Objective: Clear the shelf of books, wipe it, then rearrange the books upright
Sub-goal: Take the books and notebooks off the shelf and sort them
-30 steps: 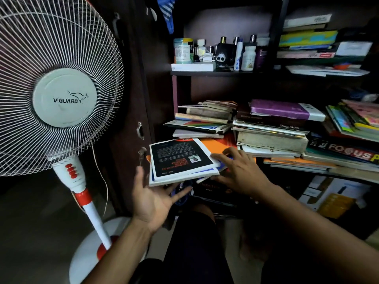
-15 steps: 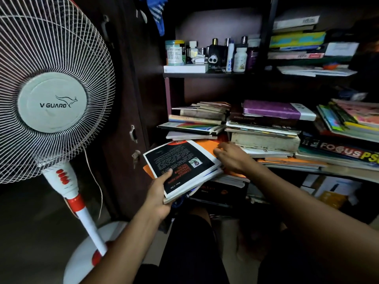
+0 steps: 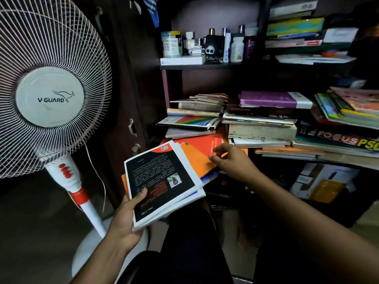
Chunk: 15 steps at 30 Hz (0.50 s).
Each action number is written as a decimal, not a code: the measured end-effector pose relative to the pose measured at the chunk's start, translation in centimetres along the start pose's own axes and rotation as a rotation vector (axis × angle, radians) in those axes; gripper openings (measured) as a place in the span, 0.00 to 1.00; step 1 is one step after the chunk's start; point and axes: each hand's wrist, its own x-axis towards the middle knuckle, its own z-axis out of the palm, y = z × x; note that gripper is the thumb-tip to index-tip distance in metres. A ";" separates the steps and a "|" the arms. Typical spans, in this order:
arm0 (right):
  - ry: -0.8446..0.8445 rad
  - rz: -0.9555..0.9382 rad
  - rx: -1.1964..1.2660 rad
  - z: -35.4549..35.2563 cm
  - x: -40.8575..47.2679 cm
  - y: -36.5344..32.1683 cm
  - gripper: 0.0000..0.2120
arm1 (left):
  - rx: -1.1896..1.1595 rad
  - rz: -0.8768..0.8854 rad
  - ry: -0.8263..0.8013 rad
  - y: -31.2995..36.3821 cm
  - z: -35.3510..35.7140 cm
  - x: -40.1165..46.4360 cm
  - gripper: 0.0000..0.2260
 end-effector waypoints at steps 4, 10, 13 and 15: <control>0.031 0.164 0.207 1.5 0.4 0.0 0.24 | 0.007 0.041 -0.024 0.6 -0.4 -0.1 0.23; 0.032 0.247 0.168 1.3 2.3 -0.9 0.19 | 0.044 -0.045 -0.005 0.9 0.7 0.9 0.23; 0.093 0.289 0.244 1.7 2.5 -1.2 0.11 | 0.015 -0.066 0.004 0.0 1.1 1.1 0.24; 0.110 0.308 0.295 2.0 1.7 -1.4 0.07 | 0.006 -0.078 -0.010 0.1 1.0 1.2 0.23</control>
